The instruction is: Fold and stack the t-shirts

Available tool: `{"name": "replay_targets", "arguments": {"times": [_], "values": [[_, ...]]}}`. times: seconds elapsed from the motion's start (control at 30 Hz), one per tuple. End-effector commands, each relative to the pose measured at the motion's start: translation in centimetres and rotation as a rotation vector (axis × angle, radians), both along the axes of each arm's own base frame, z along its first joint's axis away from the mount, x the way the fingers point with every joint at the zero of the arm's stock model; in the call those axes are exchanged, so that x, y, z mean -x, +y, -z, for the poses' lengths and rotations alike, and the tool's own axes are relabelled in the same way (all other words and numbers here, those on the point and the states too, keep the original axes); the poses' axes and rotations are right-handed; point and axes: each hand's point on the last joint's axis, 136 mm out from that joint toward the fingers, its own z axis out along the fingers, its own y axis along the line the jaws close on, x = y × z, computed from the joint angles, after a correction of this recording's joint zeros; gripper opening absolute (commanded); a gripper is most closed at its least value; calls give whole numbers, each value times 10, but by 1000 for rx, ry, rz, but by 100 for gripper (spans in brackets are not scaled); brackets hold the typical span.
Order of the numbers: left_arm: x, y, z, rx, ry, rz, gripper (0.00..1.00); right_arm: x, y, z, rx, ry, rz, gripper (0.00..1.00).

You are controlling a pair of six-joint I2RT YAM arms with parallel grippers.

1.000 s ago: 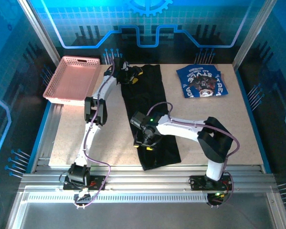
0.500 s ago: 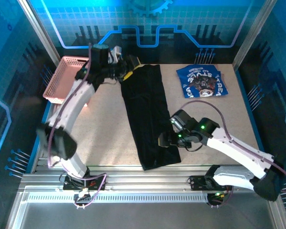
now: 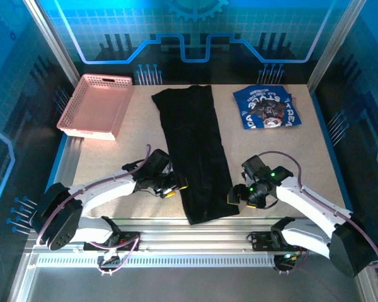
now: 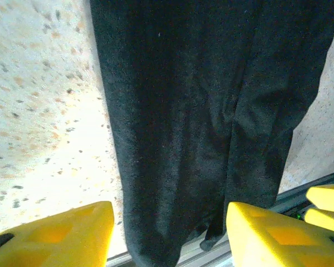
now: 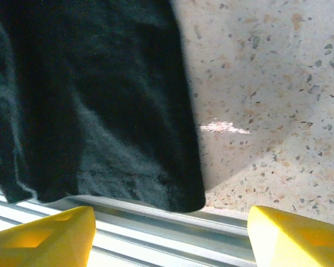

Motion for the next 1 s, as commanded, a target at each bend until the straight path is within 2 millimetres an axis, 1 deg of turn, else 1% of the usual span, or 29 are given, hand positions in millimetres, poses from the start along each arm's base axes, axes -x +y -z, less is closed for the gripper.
{"name": "replay_targets", "arguments": {"times": [0.0,0.07,0.13,0.27,0.37,0.47,0.57,0.63,0.73,0.8,0.9,0.93,0.97], "values": [[-10,-18,3,45,-24,-75,54,1,4,9,-44,16,-31,72],[-3,-17,16,18,6,-81,53,1,6,13,-58,29,-37,71],[-3,-16,24,8,15,-92,52,2,7,17,-60,35,-42,70],[-17,-15,42,-34,25,-109,49,0,8,20,-66,41,-44,70],[-26,-7,60,-71,58,-147,47,-2,10,21,-72,39,-40,70],[-34,-3,71,-97,76,-159,46,-1,10,24,-67,48,-36,69],[-44,6,79,-125,93,-173,45,0,10,25,-71,56,-34,69],[-52,8,79,-126,88,-177,45,1,10,26,-69,60,-28,69],[-57,2,69,-101,67,-139,46,3,12,26,-84,67,-14,69],[-54,1,59,-80,48,-130,52,4,13,25,-92,74,-5,69],[-45,5,36,-33,6,-141,70,9,14,25,-96,84,1,69],[-39,7,29,-32,-5,-141,73,10,15,25,-100,84,2,69],[-34,9,22,-33,-15,-136,73,10,15,25,-104,81,4,69]]}}
